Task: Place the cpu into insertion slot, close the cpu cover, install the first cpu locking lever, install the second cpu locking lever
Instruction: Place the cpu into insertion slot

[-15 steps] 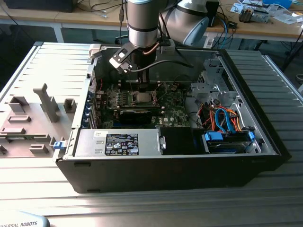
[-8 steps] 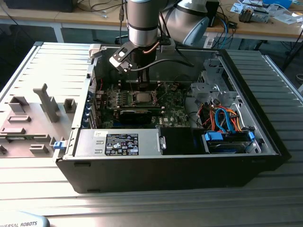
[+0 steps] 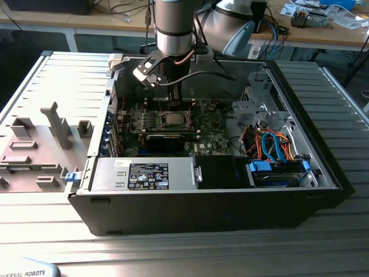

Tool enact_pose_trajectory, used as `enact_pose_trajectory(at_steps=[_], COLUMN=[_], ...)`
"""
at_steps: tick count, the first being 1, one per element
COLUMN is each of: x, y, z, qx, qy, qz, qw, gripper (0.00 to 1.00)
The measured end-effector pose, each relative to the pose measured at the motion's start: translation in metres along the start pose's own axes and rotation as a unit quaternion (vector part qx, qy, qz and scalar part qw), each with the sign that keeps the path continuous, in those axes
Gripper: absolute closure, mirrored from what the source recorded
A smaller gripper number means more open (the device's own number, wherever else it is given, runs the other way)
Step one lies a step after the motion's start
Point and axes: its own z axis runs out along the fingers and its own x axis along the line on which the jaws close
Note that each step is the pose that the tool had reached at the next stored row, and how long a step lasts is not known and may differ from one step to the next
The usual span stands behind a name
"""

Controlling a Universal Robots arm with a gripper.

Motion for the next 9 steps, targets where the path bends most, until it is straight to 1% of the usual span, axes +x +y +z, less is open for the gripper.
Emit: enact_pose_trajectory(at_steps=[9], x=[0.0], y=[0.0], z=[-0.0019], qx=[0.0], qy=[0.0], qz=[0.0], qw=[1.0], gripper=[0.89])
